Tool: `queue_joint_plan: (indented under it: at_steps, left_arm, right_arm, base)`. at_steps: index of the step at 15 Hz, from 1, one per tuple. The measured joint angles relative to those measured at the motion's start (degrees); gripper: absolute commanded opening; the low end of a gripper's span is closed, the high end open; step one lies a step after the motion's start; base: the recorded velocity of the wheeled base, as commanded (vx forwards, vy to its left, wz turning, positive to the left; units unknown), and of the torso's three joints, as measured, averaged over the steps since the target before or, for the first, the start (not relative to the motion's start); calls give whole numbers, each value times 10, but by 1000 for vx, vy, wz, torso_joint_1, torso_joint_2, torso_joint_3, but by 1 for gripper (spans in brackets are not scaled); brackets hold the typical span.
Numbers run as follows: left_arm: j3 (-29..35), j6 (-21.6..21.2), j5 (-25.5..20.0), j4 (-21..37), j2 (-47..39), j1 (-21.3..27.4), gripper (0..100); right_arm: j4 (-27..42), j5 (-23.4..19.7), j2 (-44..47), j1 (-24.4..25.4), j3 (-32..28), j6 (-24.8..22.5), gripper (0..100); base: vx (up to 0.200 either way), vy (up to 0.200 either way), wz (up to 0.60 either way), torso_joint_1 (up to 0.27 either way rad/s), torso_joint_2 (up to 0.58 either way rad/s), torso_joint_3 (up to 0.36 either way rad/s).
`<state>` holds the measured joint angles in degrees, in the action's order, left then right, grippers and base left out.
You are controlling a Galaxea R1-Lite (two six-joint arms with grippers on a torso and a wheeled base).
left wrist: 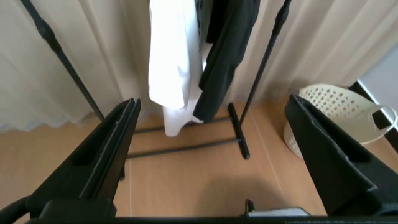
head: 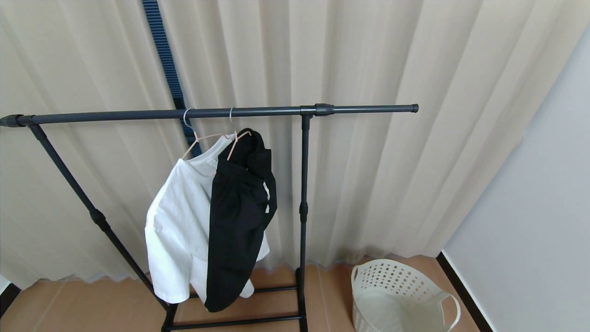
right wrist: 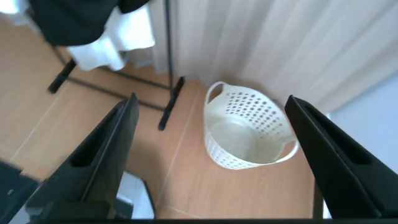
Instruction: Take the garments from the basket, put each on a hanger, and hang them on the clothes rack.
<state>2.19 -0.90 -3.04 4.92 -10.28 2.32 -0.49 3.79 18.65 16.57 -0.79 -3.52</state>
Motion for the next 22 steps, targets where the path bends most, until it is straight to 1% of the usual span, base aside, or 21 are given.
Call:
queue_joint_plan:
  at_steps: [3, 5, 7, 8, 9, 10, 11, 12, 13, 15, 16, 18, 21, 22]
  left_arm:
    - [-4, -1, -5, -5, 68, -12, 100]
    - [-5, -4, -7, -5, 89, -15, 100]
    - [-5, -2, -6, -5, 99, -15, 100]
    - [-5, 1, -4, -5, 101, -15, 100]
    - [-5, 4, -4, -5, 102, -15, 100]
    - [-5, 4, -4, -5, 103, -15, 100]
    - [-5, 4, -6, -5, 103, -15, 100]
    - [-5, 4, -6, -5, 104, -15, 100]
    - [-5, 4, -6, -5, 104, -15, 100]
    - [-5, 5, -6, -5, 104, -15, 100]
    - [-5, 5, -7, -5, 104, -15, 100]
    - [-5, 5, -7, -5, 104, -15, 100]
    - [-4, 5, -7, -5, 104, -15, 100]
    - [-4, 5, -7, -5, 104, -15, 100]
  right_arm:
    - [1, 0, -51, -98, -1, -2, 100]
    - [2, -5, -92, -170, -1, -2, 100]
    - [-5, -6, -119, -197, -1, 28, 100]
    - [-4, -17, -127, -200, 0, 47, 100]
    - [0, -50, -132, -193, -1, 57, 100]
    - [8, -96, -137, -171, -5, 67, 100]
    - [24, -117, -142, -153, -9, 72, 100]
    - [26, -118, -146, -148, -12, 69, 100]
    - [26, -106, -155, -150, -13, 57, 100]
    - [19, -3, -173, -160, -7, 19, 100]
    - [16, 28, -179, -164, -1, 24, 100]
    - [14, 29, -184, -166, 3, 36, 100]
    - [13, 1, -186, -167, 4, 38, 100]
    - [12, -2, -187, -167, 4, 44, 100]
  base:
    - [0, 0, 0, 0, 0, 0]
    - [0, 0, 0, 0, 0, 0]
    - [0, 0, 0, 0, 0, 0]
    - [0, 0, 0, 0, 0, 0]
    - [0, 0, 0, 0, 0, 0]
    - [0, 0, 0, 0, 0, 0]
    - [0, 0, 0, 0, 0, 0]
    - [0, 0, 0, 0, 0, 0]
    - [0, 0, 0, 0, 0, 0]
    - [0, 0, 0, 0, 0, 0]
    - [0, 0, 0, 0, 0, 0]
    - [0, 0, 0, 0, 0, 0]
    - [0, 0, 0, 0, 0, 0]
    - [0, 0, 0, 0, 0, 0]
